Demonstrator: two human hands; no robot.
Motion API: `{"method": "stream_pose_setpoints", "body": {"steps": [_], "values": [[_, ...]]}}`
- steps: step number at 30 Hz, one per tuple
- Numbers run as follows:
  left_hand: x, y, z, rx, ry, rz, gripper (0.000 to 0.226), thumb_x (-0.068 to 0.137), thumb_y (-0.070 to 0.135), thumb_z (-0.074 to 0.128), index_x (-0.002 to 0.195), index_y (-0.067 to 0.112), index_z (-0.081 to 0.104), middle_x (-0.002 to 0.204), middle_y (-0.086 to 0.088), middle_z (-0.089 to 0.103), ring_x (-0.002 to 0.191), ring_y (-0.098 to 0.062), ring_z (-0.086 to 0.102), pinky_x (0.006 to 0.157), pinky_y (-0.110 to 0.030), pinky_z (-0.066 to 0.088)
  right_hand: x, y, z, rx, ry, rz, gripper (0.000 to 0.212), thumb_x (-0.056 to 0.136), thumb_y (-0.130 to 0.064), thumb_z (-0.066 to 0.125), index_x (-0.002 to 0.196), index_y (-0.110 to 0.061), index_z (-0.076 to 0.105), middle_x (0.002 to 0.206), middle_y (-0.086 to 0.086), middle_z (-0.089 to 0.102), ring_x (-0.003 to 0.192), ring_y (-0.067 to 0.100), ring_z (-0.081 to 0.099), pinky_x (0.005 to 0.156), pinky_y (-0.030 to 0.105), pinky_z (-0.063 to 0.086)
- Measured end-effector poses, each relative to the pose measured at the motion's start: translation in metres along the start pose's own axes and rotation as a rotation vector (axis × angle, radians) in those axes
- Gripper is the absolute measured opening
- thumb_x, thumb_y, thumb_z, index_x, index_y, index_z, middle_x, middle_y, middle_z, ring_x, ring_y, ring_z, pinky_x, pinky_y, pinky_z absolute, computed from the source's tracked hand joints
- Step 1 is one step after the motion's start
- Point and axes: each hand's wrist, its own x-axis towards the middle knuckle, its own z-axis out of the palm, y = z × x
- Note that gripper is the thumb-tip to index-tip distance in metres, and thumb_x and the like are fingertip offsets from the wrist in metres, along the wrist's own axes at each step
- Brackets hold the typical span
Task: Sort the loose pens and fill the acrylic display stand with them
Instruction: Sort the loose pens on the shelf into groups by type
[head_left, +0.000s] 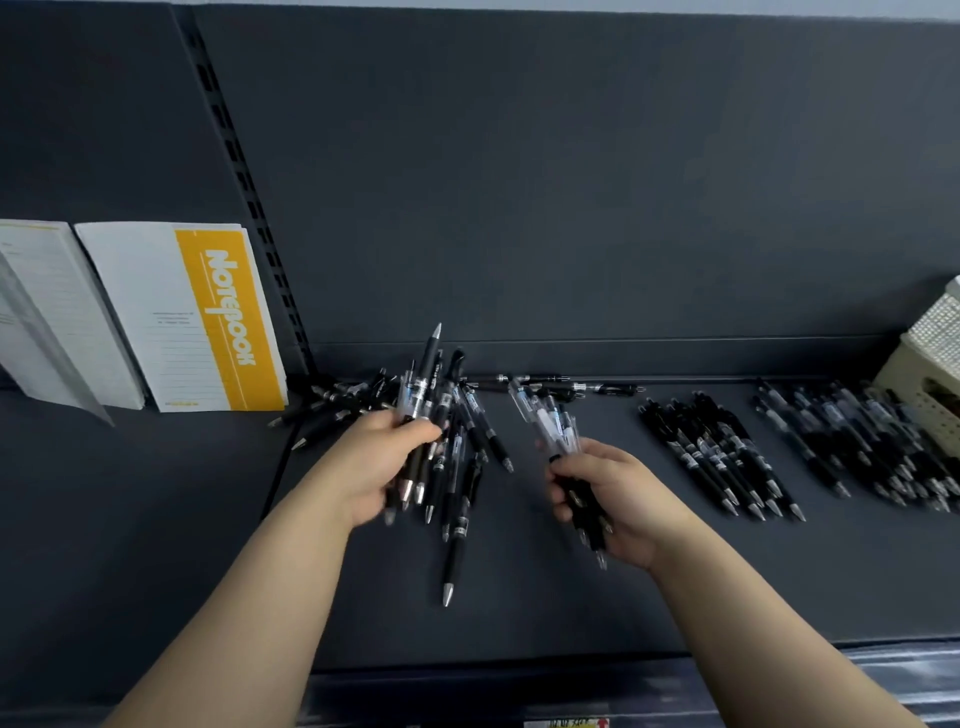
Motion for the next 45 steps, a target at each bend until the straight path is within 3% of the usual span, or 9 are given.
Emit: {"method": "stream_pose_setpoints", "body": {"steps": [3, 8, 13, 18, 21, 26, 32, 40, 45], "values": [[-0.013, 0.0, 0.03, -0.236, -0.163, -0.035, 0.015, 0.092, 0.007, 0.053, 0.094, 0.008, 0.067, 0.067, -0.002, 0.062, 0.06, -0.013, 0.059, 0.047, -0.023, 0.045, -0.005, -0.007, -0.004, 0.074, -0.022, -0.021, 0.014, 0.088, 0.005, 0.047, 0.085, -0.005, 0.055, 0.064, 0.006, 0.053, 0.049, 0.013, 0.049, 0.04, 0.02, 0.039], [-0.022, -0.001, 0.078, -0.352, -0.295, -0.083, 0.017, 0.09, 0.007, 0.053, 0.1, 0.009, 0.067, 0.07, -0.004, 0.063, 0.06, -0.016, 0.064, 0.051, -0.023, 0.047, -0.011, -0.016, -0.024, 0.124, 0.008, -0.079, 0.013, 0.087, 0.003, 0.049, 0.083, -0.009, 0.055, 0.063, 0.004, 0.051, 0.05, 0.012, 0.048, 0.042, 0.02, 0.038], [-0.023, -0.002, 0.122, -0.267, -0.316, -0.076, 0.012, 0.087, 0.006, 0.059, 0.093, 0.014, 0.066, 0.071, -0.003, 0.066, 0.062, -0.017, 0.065, 0.062, -0.03, 0.043, -0.02, -0.028, -0.047, 0.112, 0.069, -0.145, 0.011, 0.072, -0.012, 0.066, 0.079, -0.012, 0.058, 0.057, 0.0, 0.051, 0.045, 0.009, 0.041, 0.041, 0.018, 0.034], [-0.026, -0.002, 0.172, -0.124, -0.374, -0.027, 0.015, 0.091, 0.008, 0.056, 0.097, 0.017, 0.067, 0.078, 0.0, 0.072, 0.065, -0.017, 0.065, 0.06, -0.029, 0.039, -0.028, -0.037, -0.078, 0.098, 0.101, -0.169, 0.002, 0.087, -0.002, 0.056, 0.089, -0.001, 0.056, 0.065, 0.016, 0.053, 0.044, 0.02, 0.044, 0.037, 0.025, 0.039], [-0.021, -0.005, 0.195, -0.013, -0.318, -0.005, 0.012, 0.094, 0.013, 0.054, 0.1, 0.014, 0.064, 0.079, 0.002, 0.072, 0.066, -0.015, 0.065, 0.055, -0.026, 0.034, -0.031, -0.042, -0.103, -0.014, 0.152, -0.158, 0.01, 0.09, -0.004, 0.053, 0.081, -0.001, 0.056, 0.054, 0.011, 0.055, 0.038, 0.022, 0.046, 0.037, 0.024, 0.037], [0.006, -0.007, 0.218, 0.173, -0.091, 0.005, 0.01, 0.093, 0.017, 0.055, 0.101, 0.012, 0.059, 0.084, -0.002, 0.073, 0.074, -0.016, 0.065, 0.05, -0.022, 0.039, -0.023, -0.049, -0.165, -0.542, 0.412, -0.145, 0.013, 0.082, -0.018, 0.064, 0.076, -0.007, 0.059, 0.048, 0.0, 0.049, 0.04, 0.013, 0.041, 0.044, 0.024, 0.032], [0.028, -0.006, 0.247, 0.366, -0.091, -0.054, 0.016, 0.089, 0.021, 0.061, 0.1, 0.009, 0.061, 0.087, -0.004, 0.053, 0.073, -0.016, 0.05, 0.05, -0.022, 0.044, -0.012, -0.056, -0.193, -0.844, 0.403, -0.108, 0.03, 0.08, -0.019, 0.066, 0.062, -0.013, 0.042, 0.054, 0.005, 0.049, 0.049, 0.02, 0.043, 0.049, 0.026, 0.035], [0.028, -0.012, 0.25, 0.242, 0.044, -0.033, 0.015, 0.093, 0.02, 0.057, 0.104, 0.01, 0.056, 0.091, -0.002, 0.056, 0.072, -0.012, 0.054, 0.049, -0.022, 0.045, -0.01, -0.059, -0.216, -0.725, 0.379, -0.116, 0.014, 0.084, -0.016, 0.058, 0.077, -0.008, 0.051, 0.057, 0.005, 0.054, 0.049, 0.017, 0.05, 0.054, 0.03, 0.041], [0.028, -0.018, 0.254, 0.341, 0.051, -0.025, 0.008, 0.092, 0.02, 0.058, 0.097, 0.016, 0.054, 0.091, -0.007, 0.062, 0.073, -0.016, 0.058, 0.053, -0.025, 0.048, -0.009, -0.057, -0.219, -0.693, 0.333, -0.094, 0.01, 0.086, -0.012, 0.054, 0.083, -0.003, 0.053, 0.059, 0.005, 0.052, 0.052, 0.017, 0.05, 0.051, 0.03, 0.046]]}}
